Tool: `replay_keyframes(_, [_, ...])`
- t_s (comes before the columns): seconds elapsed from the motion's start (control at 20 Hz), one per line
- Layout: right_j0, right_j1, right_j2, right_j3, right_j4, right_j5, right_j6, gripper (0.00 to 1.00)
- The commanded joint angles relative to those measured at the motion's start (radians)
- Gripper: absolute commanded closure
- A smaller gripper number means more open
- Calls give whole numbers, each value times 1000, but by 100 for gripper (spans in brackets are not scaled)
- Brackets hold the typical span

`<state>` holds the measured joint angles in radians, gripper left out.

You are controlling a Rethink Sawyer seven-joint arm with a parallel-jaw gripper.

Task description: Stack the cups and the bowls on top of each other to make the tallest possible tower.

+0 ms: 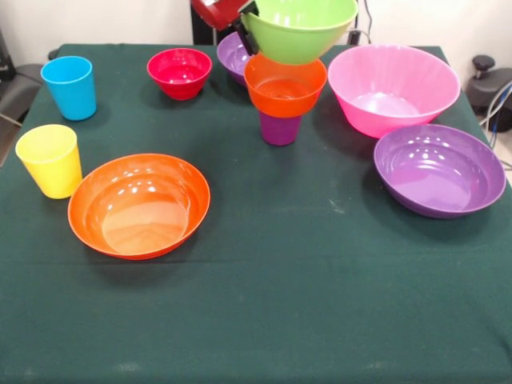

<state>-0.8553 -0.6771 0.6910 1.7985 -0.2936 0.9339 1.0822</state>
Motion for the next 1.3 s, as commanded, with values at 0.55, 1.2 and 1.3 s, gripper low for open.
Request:
replay_keyframes(0.55, [48, 85, -60, -88, -32, -27, 81, 100])
replay_keyframes(1.2, [50, 117, -57, -173, -54, 23, 33, 100])
replay_keyframes(1.3, [47, 117, -55, -175, -57, 20, 27, 100])
